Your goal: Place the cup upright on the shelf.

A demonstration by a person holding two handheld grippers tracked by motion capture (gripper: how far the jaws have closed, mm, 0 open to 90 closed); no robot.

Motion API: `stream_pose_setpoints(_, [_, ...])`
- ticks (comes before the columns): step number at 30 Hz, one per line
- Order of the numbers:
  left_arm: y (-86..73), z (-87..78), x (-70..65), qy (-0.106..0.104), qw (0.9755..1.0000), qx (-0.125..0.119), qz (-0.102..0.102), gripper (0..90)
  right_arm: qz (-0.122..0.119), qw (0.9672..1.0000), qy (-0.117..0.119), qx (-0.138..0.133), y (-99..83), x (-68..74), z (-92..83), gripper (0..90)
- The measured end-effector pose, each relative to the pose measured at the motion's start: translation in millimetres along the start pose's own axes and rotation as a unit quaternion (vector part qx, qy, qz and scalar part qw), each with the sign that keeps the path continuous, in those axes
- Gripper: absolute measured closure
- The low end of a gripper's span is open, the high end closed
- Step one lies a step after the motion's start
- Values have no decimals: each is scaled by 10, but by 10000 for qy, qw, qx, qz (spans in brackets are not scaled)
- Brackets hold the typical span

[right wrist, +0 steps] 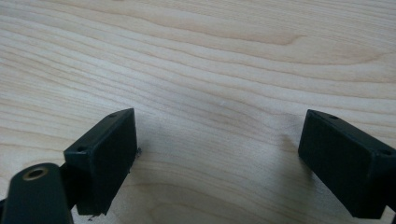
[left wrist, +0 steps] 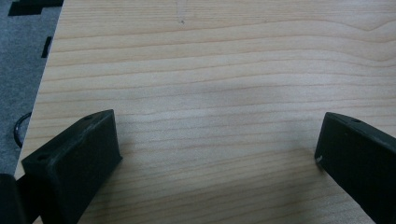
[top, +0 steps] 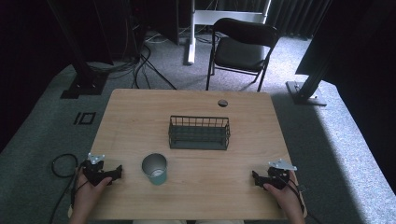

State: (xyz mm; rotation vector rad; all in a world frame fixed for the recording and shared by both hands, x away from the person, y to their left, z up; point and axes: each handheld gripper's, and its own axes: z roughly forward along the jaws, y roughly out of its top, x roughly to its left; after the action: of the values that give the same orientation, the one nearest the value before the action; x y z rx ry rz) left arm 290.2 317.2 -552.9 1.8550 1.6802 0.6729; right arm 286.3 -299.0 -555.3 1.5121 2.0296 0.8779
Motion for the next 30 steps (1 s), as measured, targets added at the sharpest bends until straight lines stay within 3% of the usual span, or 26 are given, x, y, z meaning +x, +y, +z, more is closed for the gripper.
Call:
stream_pose_setpoints(19, [0,0,0,-1,10000,0,2,2,-3,10000,-1,-3,-1,1,-1,112])
stream_pose_setpoints(23, [0,0,0,1,10000,-2,1,2,-56,10000,59,-12,1,3,-1,114])
stream_pose_setpoints(25, [0,0,0,0,10000,-2,0,2,41,9999,138,-40,7,2,-5,128])
stream_pose_setpoints(30, [0,0,-1,0,10000,-2,2,2,-228,9991,271,-220,59,80,-26,128])
